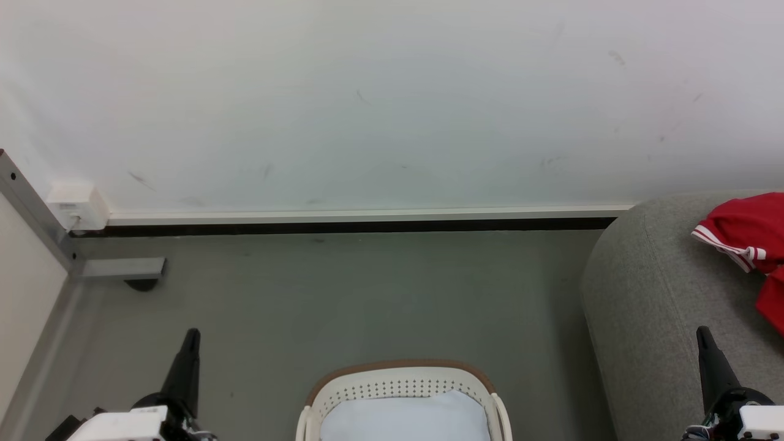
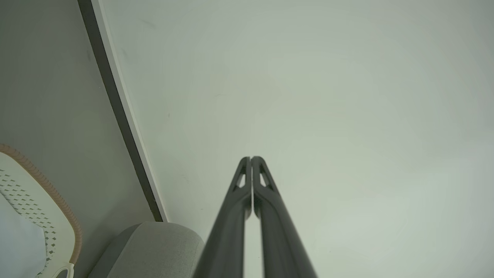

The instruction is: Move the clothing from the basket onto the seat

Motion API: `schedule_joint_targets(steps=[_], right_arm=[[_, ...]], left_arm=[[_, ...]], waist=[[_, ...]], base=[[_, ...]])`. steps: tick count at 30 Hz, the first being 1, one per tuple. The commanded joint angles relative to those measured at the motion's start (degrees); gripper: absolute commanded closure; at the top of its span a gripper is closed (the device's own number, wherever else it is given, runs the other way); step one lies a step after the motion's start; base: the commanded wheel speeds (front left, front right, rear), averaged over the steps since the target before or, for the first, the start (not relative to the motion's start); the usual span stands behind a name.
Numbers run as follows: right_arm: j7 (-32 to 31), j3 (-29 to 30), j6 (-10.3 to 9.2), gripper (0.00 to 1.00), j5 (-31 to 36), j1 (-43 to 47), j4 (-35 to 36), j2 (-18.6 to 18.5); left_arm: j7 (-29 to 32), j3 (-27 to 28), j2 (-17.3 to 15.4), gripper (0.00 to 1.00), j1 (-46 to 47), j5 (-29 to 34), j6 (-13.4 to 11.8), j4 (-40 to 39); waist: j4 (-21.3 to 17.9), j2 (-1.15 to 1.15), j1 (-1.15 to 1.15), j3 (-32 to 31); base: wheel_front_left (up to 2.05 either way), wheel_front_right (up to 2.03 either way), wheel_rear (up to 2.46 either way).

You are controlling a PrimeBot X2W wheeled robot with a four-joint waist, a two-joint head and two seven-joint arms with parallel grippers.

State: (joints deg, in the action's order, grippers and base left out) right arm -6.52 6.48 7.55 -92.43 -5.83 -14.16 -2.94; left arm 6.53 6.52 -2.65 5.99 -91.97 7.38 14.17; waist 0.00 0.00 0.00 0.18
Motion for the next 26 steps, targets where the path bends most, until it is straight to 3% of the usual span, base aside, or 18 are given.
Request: schedule_joint_targets(steps=[1, 26], right_arm=[[-0.21, 0.27, -0.12, 1.0, 0.04, -0.69, 0.32, 0.04], [-0.22, 0.29, -0.12, 1.0, 0.07, -0.69, 0.31, 0.05]], left_arm=[[0.23, 0.13, -0.42, 1.0, 0.46, -0.8, 0.23, -0.25], [0.22, 0.12, -0.42, 1.0, 0.46, -0.81, 0.23, -0.25]], waist=[[0.0, 0.0, 0.0, 0.0], [0.0, 0.0, 0.0, 0.0]], base=[[0.0, 0.0, 0.0], [0.0, 0.0, 0.0]])
